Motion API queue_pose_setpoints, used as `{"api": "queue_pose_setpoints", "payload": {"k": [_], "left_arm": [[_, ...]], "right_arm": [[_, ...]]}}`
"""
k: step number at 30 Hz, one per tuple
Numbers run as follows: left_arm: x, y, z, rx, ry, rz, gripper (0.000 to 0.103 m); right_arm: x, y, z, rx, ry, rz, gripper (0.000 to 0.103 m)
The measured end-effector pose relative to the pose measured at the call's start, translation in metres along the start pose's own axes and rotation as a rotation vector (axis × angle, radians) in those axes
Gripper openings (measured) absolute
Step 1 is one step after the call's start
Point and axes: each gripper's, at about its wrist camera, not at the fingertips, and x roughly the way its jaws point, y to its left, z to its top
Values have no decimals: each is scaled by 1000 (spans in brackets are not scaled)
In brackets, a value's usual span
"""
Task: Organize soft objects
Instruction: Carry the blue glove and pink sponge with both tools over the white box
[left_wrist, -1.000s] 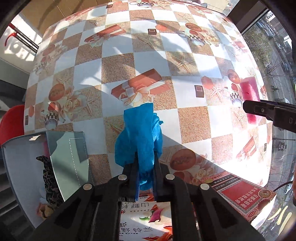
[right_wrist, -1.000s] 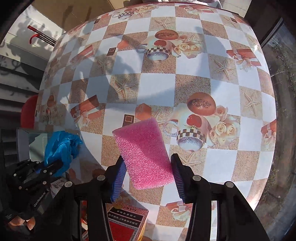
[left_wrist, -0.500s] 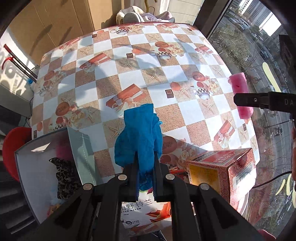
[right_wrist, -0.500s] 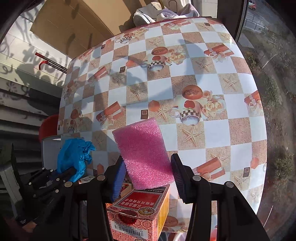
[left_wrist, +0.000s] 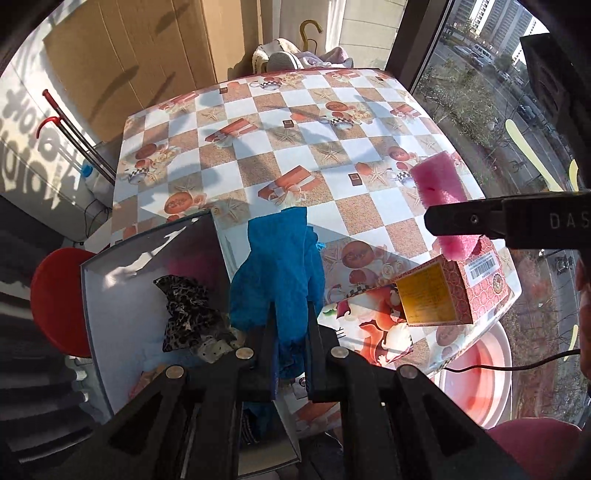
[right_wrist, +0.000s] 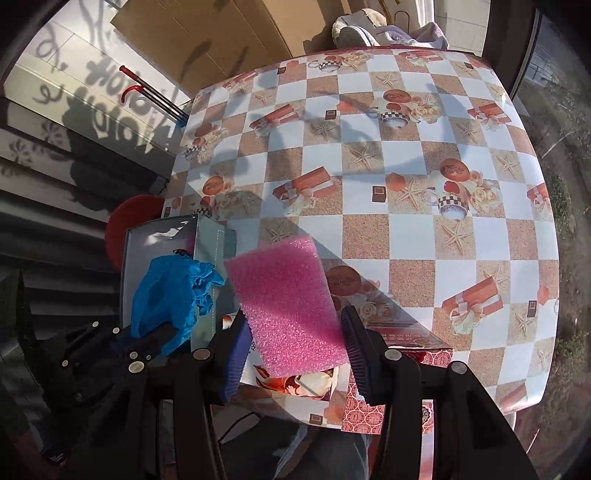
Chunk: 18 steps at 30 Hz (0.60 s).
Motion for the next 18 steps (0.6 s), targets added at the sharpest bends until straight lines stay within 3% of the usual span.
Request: {"api": "queue_pose_setpoints", "payload": {"k": [10, 18], "left_arm": [[-19, 69, -49, -169, -8, 79, 11], [-24, 104, -77, -275, -4, 115, 11]], "right_arm": [[31, 93, -16, -152, 54, 33, 50], [47, 139, -25, -257, 87, 25, 50]]}}
